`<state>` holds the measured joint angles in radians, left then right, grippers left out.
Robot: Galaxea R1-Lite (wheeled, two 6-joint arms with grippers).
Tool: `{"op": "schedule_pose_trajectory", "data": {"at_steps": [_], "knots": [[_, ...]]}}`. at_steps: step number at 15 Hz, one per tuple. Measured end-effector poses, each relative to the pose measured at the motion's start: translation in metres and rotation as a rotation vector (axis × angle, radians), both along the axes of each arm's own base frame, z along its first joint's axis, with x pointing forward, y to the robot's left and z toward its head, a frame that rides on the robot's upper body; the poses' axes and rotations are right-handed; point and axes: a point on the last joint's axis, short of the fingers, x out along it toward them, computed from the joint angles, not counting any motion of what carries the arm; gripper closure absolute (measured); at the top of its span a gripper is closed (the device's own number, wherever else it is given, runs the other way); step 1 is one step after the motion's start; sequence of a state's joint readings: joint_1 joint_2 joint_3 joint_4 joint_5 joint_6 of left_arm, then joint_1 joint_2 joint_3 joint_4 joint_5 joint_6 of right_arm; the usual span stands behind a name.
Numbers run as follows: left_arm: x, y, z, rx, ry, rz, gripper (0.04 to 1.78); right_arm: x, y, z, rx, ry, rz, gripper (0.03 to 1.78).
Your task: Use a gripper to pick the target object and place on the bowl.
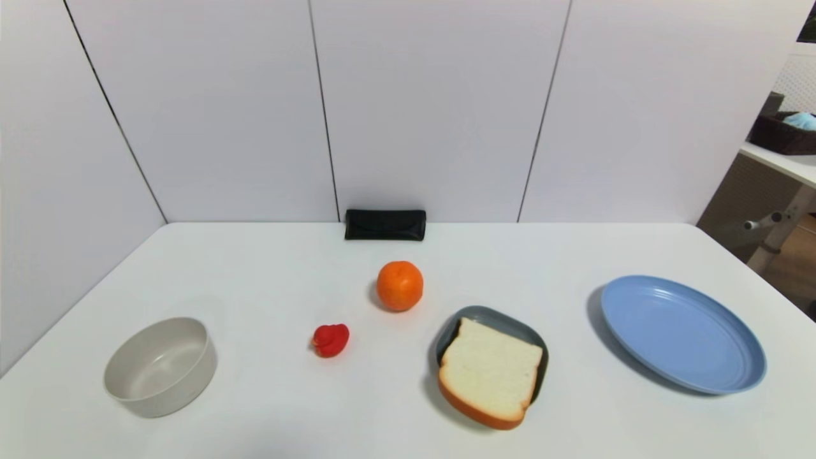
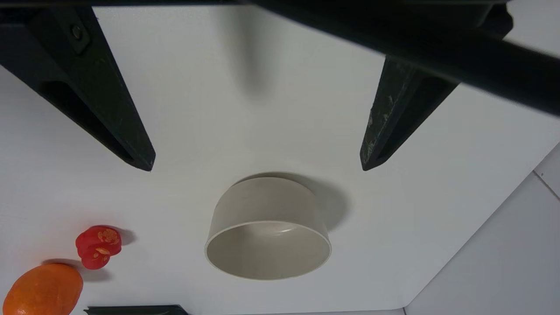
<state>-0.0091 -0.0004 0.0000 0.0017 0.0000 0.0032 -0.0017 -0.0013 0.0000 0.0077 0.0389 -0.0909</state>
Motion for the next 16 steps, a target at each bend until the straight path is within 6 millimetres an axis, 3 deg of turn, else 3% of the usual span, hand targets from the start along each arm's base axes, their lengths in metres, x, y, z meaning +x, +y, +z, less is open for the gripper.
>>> {"op": "schedule_pose_trajectory", "data": {"at_steps": [10,16], "knots": [[0.000,0.000,0.000,0.002,0.007,0.001,0.13,0.000,0.000,0.000,0.000,0.000,0.000,0.10],[-0.010,0.000,0.034,0.221,0.044,-0.011,0.13,0.000,0.000,0.000,0.000,0.000,0.000,0.10]]}}
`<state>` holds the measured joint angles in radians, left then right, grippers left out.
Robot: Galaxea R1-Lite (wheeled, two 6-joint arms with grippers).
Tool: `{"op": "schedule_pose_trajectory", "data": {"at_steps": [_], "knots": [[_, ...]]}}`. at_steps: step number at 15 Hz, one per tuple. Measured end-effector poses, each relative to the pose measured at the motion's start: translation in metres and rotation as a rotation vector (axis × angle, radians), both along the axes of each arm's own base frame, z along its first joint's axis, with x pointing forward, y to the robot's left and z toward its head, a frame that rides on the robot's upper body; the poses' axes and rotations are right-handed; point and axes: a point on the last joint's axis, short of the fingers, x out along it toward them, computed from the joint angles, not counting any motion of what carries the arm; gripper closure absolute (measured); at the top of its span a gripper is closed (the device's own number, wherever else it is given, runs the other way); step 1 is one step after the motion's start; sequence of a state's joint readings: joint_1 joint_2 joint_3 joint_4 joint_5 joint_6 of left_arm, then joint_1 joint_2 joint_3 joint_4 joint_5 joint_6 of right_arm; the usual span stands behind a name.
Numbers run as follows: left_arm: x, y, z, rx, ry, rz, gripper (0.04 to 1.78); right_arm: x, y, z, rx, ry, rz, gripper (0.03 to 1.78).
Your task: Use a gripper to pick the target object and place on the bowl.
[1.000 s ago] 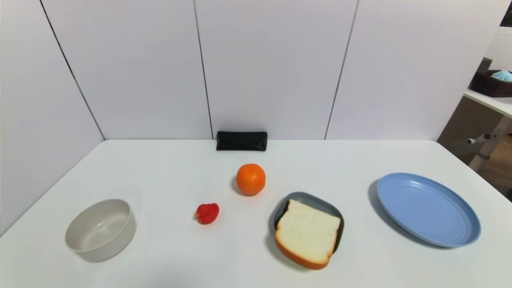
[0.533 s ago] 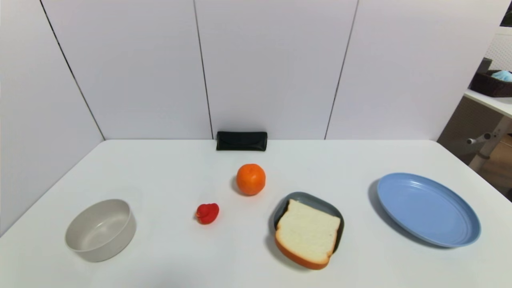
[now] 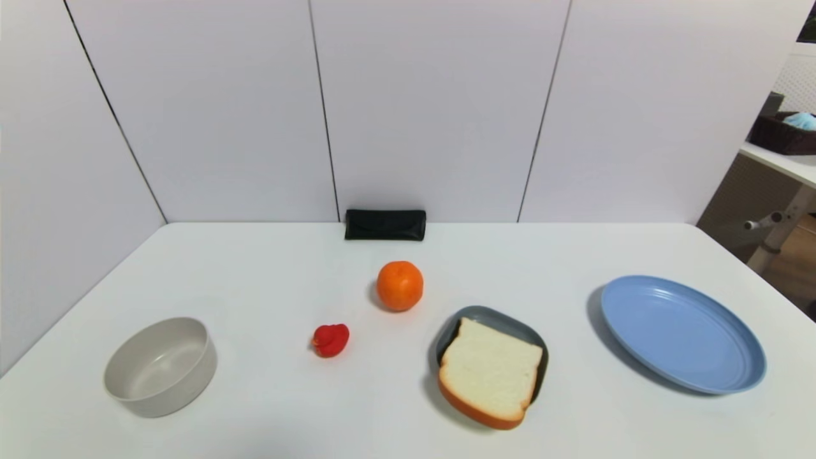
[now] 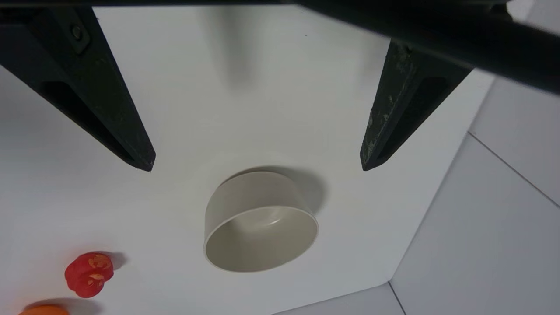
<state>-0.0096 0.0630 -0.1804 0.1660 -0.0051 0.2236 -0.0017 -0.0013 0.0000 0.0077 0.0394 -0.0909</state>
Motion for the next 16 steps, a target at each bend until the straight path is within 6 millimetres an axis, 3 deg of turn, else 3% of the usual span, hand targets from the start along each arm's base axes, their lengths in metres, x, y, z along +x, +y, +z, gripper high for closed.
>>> {"op": "schedule_pose_trajectory", "data": {"at_steps": [4,7,12,16], "knots": [[0.011,-0.001,0.033,0.126,0.048,-0.056,0.13,0.000,0.000,0.000,0.000,0.000,0.000,0.10],[0.034,-0.003,0.068,0.204,0.113,-0.146,0.13,0.000,0.000,0.000,0.000,0.000,0.000,0.10],[0.100,-0.009,0.114,0.356,0.233,-0.291,0.13,0.000,0.000,0.000,0.000,0.000,0.000,0.10],[0.159,-0.032,0.123,0.394,0.323,-0.493,0.13,0.000,0.000,0.000,0.000,0.000,0.000,0.10]]}}
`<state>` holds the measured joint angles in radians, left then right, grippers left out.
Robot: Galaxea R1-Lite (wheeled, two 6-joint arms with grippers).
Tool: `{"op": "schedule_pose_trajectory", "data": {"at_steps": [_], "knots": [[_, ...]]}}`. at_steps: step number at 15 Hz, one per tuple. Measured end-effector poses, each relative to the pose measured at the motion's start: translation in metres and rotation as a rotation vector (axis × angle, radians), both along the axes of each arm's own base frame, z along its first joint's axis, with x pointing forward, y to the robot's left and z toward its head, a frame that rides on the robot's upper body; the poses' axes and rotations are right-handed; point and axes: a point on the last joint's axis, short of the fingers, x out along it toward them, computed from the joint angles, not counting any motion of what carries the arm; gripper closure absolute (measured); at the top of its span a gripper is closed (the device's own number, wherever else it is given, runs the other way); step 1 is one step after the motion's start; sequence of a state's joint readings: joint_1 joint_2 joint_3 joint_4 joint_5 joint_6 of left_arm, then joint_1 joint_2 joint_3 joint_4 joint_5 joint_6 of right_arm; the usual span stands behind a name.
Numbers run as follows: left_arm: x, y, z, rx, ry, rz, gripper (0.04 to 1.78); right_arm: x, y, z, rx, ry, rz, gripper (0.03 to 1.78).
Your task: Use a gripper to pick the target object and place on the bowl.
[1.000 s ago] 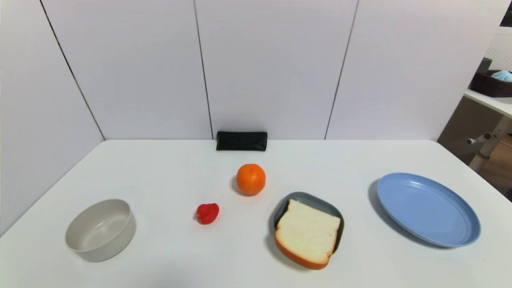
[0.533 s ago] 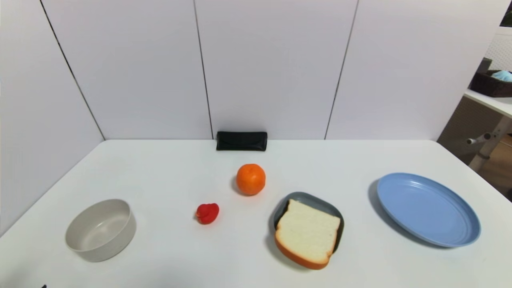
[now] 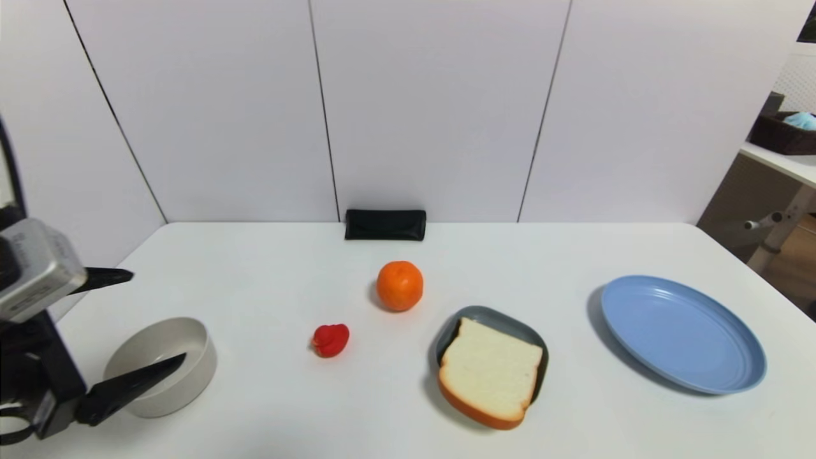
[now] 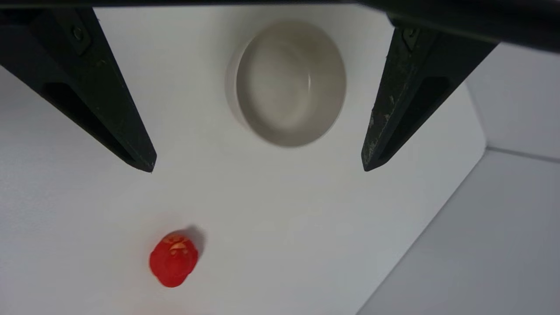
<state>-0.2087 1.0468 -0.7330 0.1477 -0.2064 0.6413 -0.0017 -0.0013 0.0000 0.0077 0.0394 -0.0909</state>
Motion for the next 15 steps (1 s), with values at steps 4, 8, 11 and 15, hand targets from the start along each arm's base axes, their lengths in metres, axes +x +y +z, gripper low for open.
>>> {"op": "schedule_pose_trajectory", "data": {"at_steps": [4,8,11,15], "knots": [[0.036,-0.044,-0.008,0.034,0.093,-0.210,0.13,0.000,0.000,0.000,-0.001,0.000,0.000,0.10],[0.043,-0.093,-0.018,0.099,0.144,-0.370,0.13,0.000,0.000,0.000,0.000,0.000,0.000,0.10],[0.045,-0.130,-0.023,0.143,0.160,-0.464,0.13,0.000,0.000,0.000,0.000,0.000,0.000,0.10],[0.048,-0.173,-0.032,0.163,0.159,-0.569,0.13,0.000,0.000,0.000,0.000,0.000,0.000,0.10]]}}
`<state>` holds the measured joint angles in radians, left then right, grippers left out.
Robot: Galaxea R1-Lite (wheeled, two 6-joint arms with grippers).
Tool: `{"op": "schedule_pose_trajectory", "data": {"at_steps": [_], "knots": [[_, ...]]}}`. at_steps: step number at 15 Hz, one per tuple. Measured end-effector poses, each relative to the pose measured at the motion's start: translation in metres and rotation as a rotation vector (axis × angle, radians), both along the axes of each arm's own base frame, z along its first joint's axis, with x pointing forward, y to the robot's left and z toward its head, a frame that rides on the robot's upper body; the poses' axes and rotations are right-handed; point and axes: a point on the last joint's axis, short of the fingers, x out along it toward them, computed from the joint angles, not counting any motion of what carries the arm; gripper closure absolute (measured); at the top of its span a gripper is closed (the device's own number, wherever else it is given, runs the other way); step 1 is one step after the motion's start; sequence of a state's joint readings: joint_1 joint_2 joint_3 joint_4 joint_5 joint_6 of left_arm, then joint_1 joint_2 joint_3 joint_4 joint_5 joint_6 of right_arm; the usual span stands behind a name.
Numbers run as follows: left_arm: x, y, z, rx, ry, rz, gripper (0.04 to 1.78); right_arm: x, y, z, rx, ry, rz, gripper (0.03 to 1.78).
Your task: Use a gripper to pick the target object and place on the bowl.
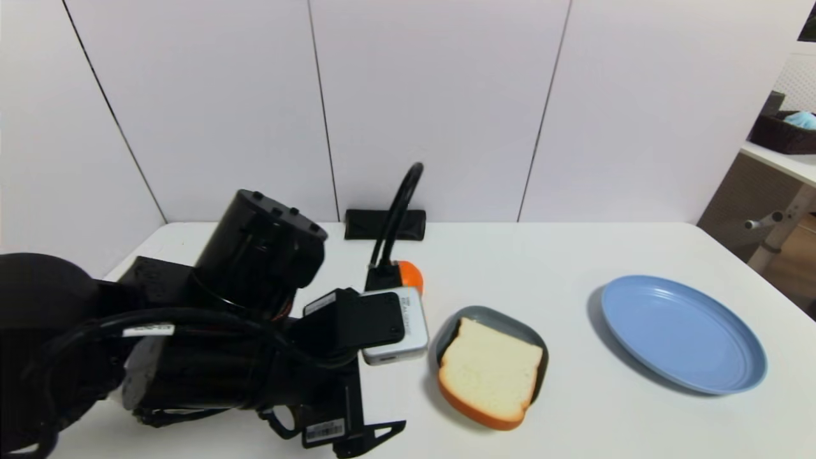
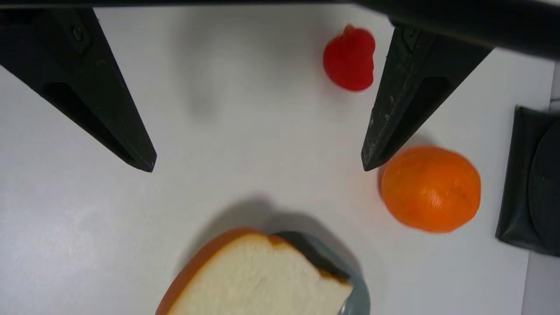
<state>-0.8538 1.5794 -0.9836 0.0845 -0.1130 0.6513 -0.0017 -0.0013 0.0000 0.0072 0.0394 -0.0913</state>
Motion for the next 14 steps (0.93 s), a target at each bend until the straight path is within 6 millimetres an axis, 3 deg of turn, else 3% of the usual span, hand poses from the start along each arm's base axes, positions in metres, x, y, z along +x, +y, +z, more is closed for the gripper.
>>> {"op": "schedule_pose_trajectory", "data": {"at_steps": [4,14], "knots": [[-0.004,-0.032,-0.011,0.026,-0.086,-0.010,0.13,0.000,0.000,0.000,0.000,0.000,0.000,0.10],[-0.021,-0.071,-0.031,0.065,-0.208,-0.036,0.13,0.000,0.000,0.000,0.000,0.000,0.000,0.10]]}}
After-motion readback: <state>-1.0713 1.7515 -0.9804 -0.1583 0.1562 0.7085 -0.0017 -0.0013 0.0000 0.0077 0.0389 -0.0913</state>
